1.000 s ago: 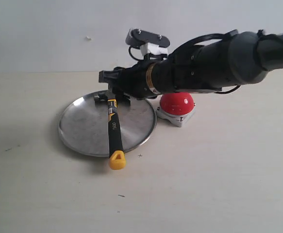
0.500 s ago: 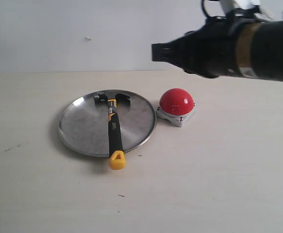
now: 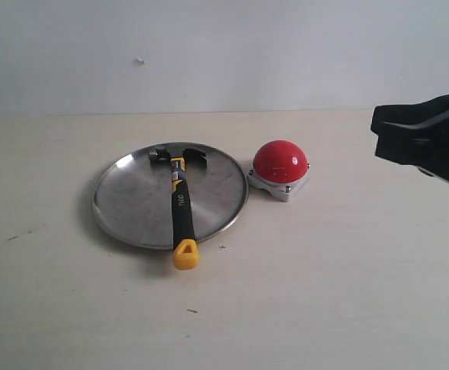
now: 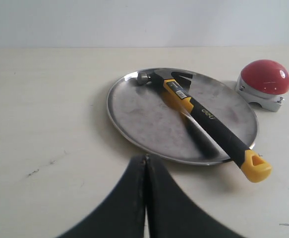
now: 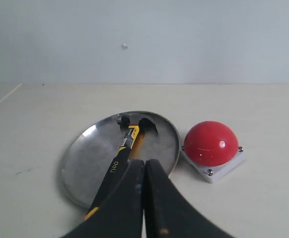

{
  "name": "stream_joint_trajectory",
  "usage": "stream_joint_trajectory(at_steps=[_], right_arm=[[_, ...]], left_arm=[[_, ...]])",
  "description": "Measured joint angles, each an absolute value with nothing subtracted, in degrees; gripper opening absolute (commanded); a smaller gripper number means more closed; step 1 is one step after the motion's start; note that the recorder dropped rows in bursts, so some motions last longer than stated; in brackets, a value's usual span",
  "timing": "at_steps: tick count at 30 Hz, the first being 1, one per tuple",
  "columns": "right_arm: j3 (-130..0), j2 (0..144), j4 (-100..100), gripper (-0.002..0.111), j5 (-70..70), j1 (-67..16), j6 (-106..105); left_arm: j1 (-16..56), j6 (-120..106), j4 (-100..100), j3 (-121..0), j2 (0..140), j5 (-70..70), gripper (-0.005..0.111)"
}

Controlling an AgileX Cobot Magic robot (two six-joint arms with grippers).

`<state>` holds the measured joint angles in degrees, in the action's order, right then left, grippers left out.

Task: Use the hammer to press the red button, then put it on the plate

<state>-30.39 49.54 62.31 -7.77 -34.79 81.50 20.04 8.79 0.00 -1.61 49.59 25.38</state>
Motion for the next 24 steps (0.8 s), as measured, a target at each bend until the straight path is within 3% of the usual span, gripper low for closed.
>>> stream_joint_trajectory(at_steps=[7,9,15,24], right_arm=[[-30.4,48.2,65.4,0.000,-11.1,-34.8,80.8],[-30.4,47.6,54.4,0.000,-15.0,-34.8,68.9],[-30.3,42.2,-17.7,0.000,-16.7,-34.8,-16.6],[-30.3,41.5,-25.2,0.000,-16.5,-33.5,-24.7]], left_arm=[[20.0,8.8,0.0,-1.6,49.6,25.4,0.000],[20.0,8.8,0.0,-1.6,49.6,25.4,0.000],[20.0,8.8,0.0,-1.6,49.6,25.4,0.000],[20.0,8.8,0.0,-1.6,49.6,25.4,0.000]])
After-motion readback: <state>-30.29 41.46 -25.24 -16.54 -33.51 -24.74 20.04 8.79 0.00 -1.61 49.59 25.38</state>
